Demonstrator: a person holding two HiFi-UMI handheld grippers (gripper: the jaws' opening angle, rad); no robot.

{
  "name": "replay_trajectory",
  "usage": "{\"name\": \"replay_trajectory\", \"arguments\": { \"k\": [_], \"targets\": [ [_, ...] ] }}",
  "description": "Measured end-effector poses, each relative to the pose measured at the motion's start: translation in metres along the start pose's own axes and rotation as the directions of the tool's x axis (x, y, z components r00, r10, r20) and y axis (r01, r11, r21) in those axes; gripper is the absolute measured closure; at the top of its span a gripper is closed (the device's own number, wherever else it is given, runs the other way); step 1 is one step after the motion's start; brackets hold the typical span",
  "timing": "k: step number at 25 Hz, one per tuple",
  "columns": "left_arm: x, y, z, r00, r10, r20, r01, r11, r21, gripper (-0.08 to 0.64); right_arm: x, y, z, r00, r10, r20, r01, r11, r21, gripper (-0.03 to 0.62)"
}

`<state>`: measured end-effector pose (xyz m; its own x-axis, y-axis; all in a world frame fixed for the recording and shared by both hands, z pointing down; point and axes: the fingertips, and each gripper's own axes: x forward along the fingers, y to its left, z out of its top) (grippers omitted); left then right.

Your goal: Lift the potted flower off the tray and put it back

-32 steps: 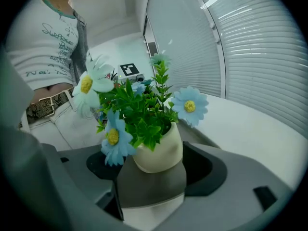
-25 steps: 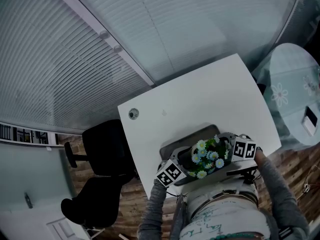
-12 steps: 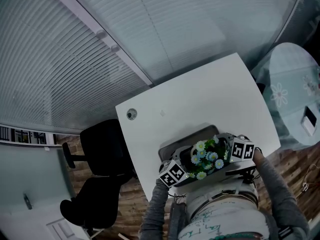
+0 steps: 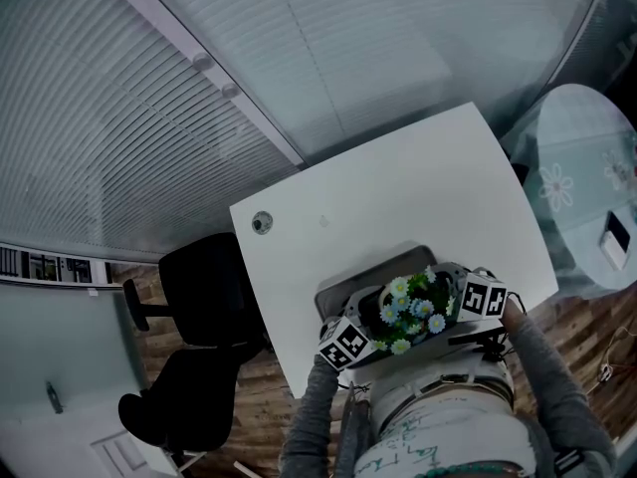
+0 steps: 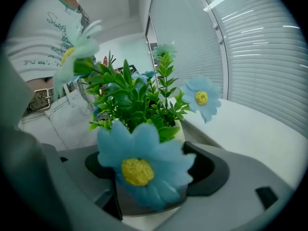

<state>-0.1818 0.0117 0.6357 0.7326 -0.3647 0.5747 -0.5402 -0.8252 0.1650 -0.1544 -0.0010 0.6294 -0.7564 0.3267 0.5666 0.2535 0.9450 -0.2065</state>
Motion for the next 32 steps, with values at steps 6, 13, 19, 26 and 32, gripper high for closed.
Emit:
{"name": "replay_trajectory", "arguments": {
  "k": [6, 13, 19, 26, 32],
  "targets": [
    [0.000, -0.001, 0.002, 1.000, 0.014, 0.001, -0.014, 1.000, 0.012, 0.123, -0.001, 0.002, -0.001, 1.000, 0.001, -0.013, -0.001, 1.000, -0.001, 0.225],
    [-0.002, -0.004, 0.003, 1.000, 0.005, 0.002, -0.005, 1.000, -0.006, 0.123, -0.004, 0.003, 0.003, 1.000, 0.007, -0.010, -0.007, 1.000, -0.002, 0.225],
    [-0.007, -0.005, 0.009, 1.000, 0.014, 0.003, -0.014, 1.000, -0.003, 0.123, -0.008, 0.005, 0.009, 1.000, 0.009, -0.005, -0.009, 1.000, -0.008, 0.225],
    [-0.015, -0.006, 0.018, 1.000, 0.026, 0.001, -0.026, 1.000, 0.012, 0.123, -0.013, 0.007, 0.019, 1.000, 0.004, 0.002, -0.004, 1.000, -0.016, 0.225],
    [-0.021, -0.009, 0.024, 1.000, 0.029, 0.009, -0.029, 0.999, 0.017, 0.123, -0.017, 0.010, 0.025, 1.000, -0.001, -0.001, 0.001, 1.000, -0.022, 0.225]
  ]
}}
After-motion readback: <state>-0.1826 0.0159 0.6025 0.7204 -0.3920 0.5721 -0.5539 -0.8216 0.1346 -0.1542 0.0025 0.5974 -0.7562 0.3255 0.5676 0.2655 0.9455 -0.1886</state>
